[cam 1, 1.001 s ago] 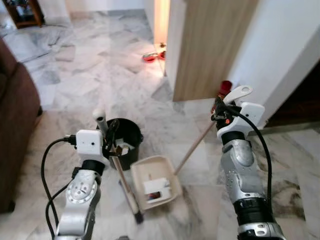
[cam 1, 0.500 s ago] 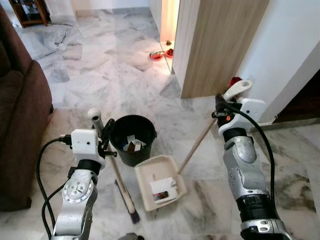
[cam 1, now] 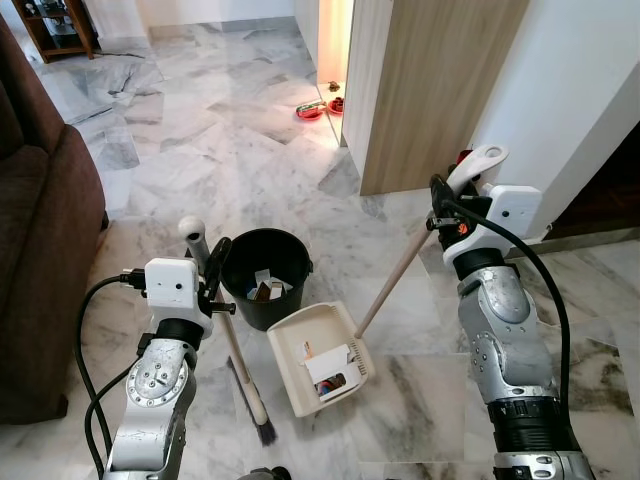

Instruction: Sweep floor

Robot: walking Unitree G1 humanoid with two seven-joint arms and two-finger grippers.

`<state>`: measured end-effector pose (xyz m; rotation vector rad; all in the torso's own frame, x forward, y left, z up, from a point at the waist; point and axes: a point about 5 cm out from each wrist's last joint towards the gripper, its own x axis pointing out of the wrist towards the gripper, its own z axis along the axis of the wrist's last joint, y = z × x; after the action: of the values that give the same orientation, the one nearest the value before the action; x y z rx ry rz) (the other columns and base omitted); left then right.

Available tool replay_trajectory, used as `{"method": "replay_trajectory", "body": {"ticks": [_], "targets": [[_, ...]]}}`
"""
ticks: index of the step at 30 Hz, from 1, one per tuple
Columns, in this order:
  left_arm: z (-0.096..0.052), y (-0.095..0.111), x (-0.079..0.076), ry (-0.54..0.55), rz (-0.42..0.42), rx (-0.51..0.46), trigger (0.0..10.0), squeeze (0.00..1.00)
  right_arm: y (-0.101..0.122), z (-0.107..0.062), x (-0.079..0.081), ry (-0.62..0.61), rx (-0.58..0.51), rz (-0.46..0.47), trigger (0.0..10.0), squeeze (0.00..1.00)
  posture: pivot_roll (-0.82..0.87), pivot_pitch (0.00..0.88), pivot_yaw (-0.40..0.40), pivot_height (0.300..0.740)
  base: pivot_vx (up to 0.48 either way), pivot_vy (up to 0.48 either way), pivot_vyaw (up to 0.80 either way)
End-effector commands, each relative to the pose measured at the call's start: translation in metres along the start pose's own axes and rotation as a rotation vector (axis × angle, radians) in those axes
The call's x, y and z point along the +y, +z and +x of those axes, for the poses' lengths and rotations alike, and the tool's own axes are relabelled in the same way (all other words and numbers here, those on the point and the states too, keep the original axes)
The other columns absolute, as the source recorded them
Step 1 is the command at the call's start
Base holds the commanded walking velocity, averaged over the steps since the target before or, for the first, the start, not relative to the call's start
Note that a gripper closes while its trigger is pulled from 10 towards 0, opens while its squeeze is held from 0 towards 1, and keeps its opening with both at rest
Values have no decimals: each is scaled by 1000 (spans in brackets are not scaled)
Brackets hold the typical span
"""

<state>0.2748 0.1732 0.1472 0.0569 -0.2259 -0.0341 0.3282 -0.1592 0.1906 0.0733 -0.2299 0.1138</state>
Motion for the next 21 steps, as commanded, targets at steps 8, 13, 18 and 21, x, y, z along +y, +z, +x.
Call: {"method": "replay_trajectory", "body": {"ticks": [8,13,18,21], "targets": [[4,3,3,-8,18,-24,10000,0,55,-10,13,116,-69,-21,10000,0,-43,138,6,740,0,0,0],[5,3,4,-10,19,-23,10000,0,66,-9,16,138,-83,-35,10000,0,-46,135,7,740,0,0,0],[6,2,3,-11,18,-24,10000,0,86,-5,20,117,-138,27,10000,0,-45,131,8,740,0,0,0],[7,2,2,-11,18,-25,10000,0,105,0,26,100,-224,97,10000,0,-43,120,7,740,0,0,0]]}}
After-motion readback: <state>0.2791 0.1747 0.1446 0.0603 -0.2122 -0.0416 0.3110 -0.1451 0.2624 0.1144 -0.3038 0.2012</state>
